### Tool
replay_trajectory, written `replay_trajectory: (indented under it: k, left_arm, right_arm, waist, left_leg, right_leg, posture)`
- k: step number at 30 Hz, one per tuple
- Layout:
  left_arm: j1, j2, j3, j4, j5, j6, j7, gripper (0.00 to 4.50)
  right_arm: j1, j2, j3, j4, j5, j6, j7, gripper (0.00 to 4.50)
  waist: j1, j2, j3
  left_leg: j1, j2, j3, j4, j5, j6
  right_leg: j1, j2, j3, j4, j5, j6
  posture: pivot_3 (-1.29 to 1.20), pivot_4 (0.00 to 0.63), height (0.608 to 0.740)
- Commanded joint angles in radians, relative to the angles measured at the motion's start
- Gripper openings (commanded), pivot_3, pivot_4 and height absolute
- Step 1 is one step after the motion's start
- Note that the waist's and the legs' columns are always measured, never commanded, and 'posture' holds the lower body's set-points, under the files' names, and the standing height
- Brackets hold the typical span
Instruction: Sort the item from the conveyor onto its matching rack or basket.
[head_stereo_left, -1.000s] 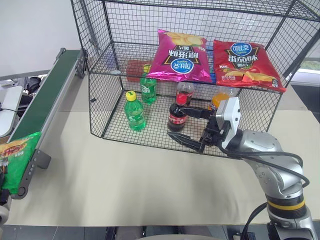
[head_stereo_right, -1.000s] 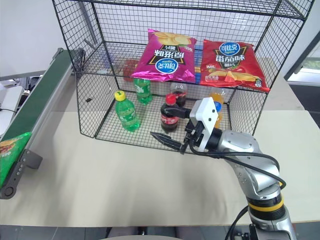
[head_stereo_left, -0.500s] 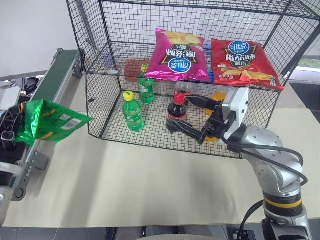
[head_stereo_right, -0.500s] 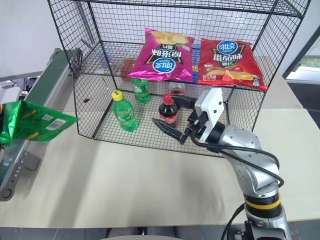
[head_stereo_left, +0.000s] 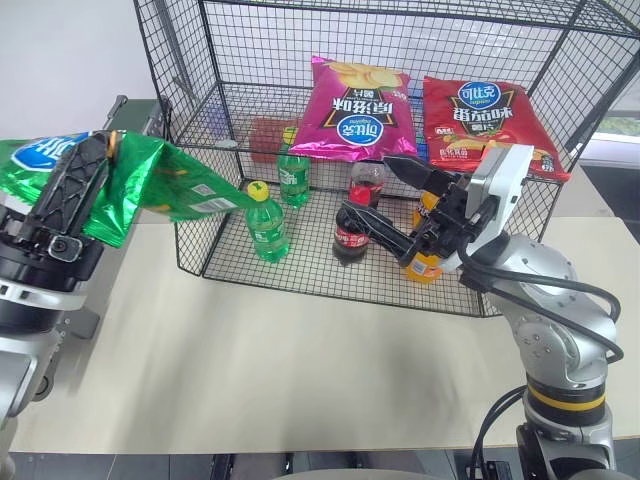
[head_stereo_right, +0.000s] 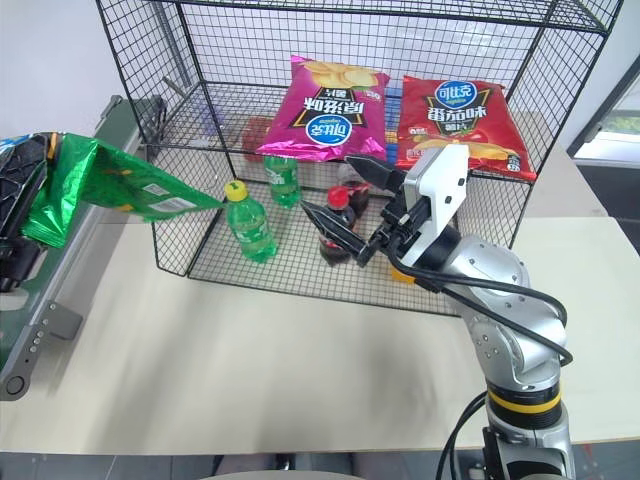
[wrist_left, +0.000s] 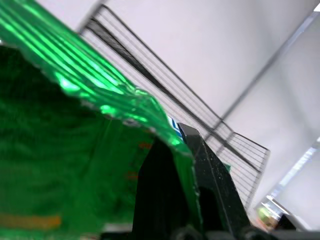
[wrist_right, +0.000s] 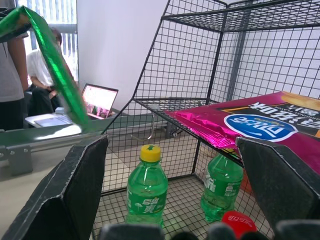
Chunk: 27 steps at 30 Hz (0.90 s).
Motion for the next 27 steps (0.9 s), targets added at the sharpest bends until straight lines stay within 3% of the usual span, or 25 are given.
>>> replay_trajectory:
  k: [1,5,10,22,27]
  left_arm:
    - [-0.232,0.049,-0.032,0.218,-0.007,0.129,-0.024,0.03]
    - [-0.422,0.045,-0.068,0.359,-0.007,0.251,-0.027,0.03]
    - [-0.516,0.025,-0.107,0.424,-0.007,0.325,-0.028,0.03]
    - [-0.751,-0.066,-0.246,0.464,0.033,0.275,0.032,0.03]
    - [-0.802,-0.101,-0.259,0.477,0.143,0.239,0.043,0.03]
  right_arm:
    - [-0.043,-0.006,-0.027,-0.038,0.041,0.022,-0.021,4.5]
    - [-0.055,-0.028,-0.048,-0.046,0.092,0.066,-0.028,4.5]
    - [-0.068,-0.034,-0.089,-0.061,0.151,0.068,-0.043,4.5]
    - [-0.051,-0.06,-0.089,-0.078,0.142,0.065,-0.076,4.5]
    - [-0.044,-0.06,-0.087,-0.084,0.137,0.063,-0.091,4.5]
  waist:
    - [0.006,0.0,0.001]
    - [0.004,-0.001,0.002]
    - [-0.001,-0.002,0.002]
    - [0.004,-0.002,0.002]
    - [0.004,-0.002,0.002]
  left_leg:
    - [0.0,-0.001,-0.002,0.001,0.001,-0.001]
    - [-0.001,0.0,-0.003,0.0,0.003,0.0]
    - [-0.004,0.0,-0.002,-0.002,0.003,-0.001]
    - [-0.006,0.0,-0.006,-0.002,0.006,-0.006]
    - [-0.006,0.001,-0.006,-0.002,0.009,-0.011]
  right_leg:
    - [0.0,0.002,-0.002,0.001,0.0,0.0]
    - [-0.002,0.008,0.0,0.001,0.0,0.001]
    - [-0.005,0.009,0.001,0.001,0.0,0.001]
    - [-0.005,0.01,0.001,0.001,0.001,0.001]
    - [-0.005,0.011,0.002,0.002,0.001,0.001]
  posture:
    - [0.0,0.15,0.74]
    - [0.0,0.15,0.74]
    - [0.0,0.15,0.74]
    - [0.0,0.15,0.74]
    - [0.0,0.15,0.74]
